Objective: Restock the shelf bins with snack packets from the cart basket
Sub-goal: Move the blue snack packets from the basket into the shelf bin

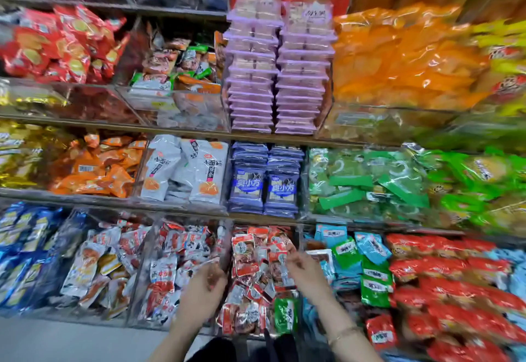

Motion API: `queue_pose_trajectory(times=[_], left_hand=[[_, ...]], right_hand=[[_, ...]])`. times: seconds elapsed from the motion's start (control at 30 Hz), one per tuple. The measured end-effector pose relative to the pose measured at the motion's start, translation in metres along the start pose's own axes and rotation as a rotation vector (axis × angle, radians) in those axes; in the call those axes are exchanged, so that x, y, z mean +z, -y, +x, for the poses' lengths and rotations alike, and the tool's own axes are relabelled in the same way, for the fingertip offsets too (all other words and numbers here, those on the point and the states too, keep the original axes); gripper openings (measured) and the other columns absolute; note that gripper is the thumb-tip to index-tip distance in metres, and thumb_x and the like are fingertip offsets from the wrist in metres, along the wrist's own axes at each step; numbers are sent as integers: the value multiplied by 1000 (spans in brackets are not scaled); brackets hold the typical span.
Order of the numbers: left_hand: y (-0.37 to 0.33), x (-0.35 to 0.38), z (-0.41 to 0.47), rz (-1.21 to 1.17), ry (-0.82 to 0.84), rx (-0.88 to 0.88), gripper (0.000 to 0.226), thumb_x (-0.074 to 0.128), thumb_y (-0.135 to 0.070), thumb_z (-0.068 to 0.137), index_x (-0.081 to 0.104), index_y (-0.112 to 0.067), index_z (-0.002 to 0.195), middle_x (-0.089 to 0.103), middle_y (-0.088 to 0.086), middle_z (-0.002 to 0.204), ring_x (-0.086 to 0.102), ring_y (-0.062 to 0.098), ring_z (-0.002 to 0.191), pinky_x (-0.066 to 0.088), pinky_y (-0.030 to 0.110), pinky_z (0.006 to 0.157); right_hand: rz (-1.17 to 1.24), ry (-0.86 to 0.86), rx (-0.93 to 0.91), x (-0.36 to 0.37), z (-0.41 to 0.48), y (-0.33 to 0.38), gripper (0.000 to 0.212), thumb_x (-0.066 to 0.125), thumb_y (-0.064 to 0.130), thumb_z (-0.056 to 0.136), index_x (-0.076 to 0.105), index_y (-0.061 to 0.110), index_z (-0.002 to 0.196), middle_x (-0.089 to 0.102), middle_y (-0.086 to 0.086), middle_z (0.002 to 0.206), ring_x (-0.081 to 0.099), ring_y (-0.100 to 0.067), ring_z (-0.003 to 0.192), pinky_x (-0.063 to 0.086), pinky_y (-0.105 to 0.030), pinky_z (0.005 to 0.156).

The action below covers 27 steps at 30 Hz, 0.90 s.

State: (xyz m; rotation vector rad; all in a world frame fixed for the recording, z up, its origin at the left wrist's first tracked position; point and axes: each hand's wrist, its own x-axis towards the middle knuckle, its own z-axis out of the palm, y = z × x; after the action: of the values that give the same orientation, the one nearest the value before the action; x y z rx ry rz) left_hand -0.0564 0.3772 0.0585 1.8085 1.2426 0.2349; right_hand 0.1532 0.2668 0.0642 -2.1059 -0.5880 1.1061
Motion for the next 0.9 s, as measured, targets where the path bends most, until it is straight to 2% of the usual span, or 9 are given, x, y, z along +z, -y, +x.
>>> queue_pose_trajectory(times=[0.17, 0.3, 0.37, 0.43, 0.53, 0.63, 0.7, 0.83, 0.9], left_hand=[[31, 31, -50, 175, 356, -37, 30, 59, -12, 89, 53, -18, 61, 56, -7, 69, 53, 3, 63, 42, 23, 68], [58, 37, -78, 249, 452, -113, 20, 57, -14, 87, 55, -3, 70, 56, 7, 72, 54, 18, 71, 48, 37, 73], [73, 37, -89, 323, 467, -165, 17, 55, -11, 87, 52, -9, 71, 57, 8, 75, 58, 26, 75, 49, 36, 75], [87, 36, -102, 374, 478, -166, 20, 54, -8, 88, 49, -16, 70, 56, 7, 77, 61, 30, 82, 49, 34, 77], [106, 36, -124, 398, 459, -192, 21, 53, -11, 89, 48, -16, 69, 57, 5, 77, 59, 25, 78, 48, 33, 76], [126, 45, -158, 319, 407, -251, 23, 53, -9, 89, 50, -5, 67, 56, 7, 70, 56, 24, 69, 49, 36, 71], [134, 55, -186, 275, 405, -317, 22, 54, -12, 88, 51, -9, 67, 59, 6, 67, 57, 22, 64, 48, 31, 65], [144, 81, -227, 273, 505, -303, 13, 57, -13, 87, 54, -9, 75, 61, 8, 76, 53, 22, 69, 46, 30, 70], [141, 94, -235, 258, 513, -300, 8, 59, -10, 86, 56, -8, 78, 63, 11, 76, 54, 23, 66, 47, 30, 70]], right_hand=[[-112, 149, 62, 2, -49, -84, 15, 52, 14, 94, 55, 23, 83, 56, 6, 83, 54, -13, 86, 44, -24, 82], [-206, 225, 88, 4, -90, -140, 18, 52, 14, 94, 51, 22, 78, 55, -2, 84, 50, -11, 84, 34, -22, 71], [-295, 248, 122, 10, -113, -171, 19, 49, 17, 97, 55, 15, 79, 59, -12, 88, 53, -13, 84, 35, -27, 71], [-338, 181, 190, 17, -137, -200, 24, 47, 17, 97, 62, 16, 78, 61, -16, 90, 51, -10, 82, 39, -30, 74], [-148, 14, 291, 28, -177, -236, 43, 54, 11, 93, 44, 21, 52, 52, -8, 65, 49, -8, 62, 38, -26, 63], [79, -135, 440, 38, -214, -262, 38, 53, 6, 94, 48, 18, 58, 47, -5, 54, 45, -13, 47, 39, -21, 49], [140, -150, 479, 42, -239, -278, 35, 49, 3, 94, 46, 12, 60, 45, -7, 55, 43, -14, 46, 36, -14, 38], [203, -168, 504, 34, -277, -308, 20, 49, 2, 93, 48, 8, 74, 48, -4, 59, 47, -5, 42, 35, -11, 38], [238, -221, 511, 20, -289, -321, 18, 51, 3, 92, 50, 9, 75, 51, -3, 61, 47, -11, 46, 35, -15, 41]])
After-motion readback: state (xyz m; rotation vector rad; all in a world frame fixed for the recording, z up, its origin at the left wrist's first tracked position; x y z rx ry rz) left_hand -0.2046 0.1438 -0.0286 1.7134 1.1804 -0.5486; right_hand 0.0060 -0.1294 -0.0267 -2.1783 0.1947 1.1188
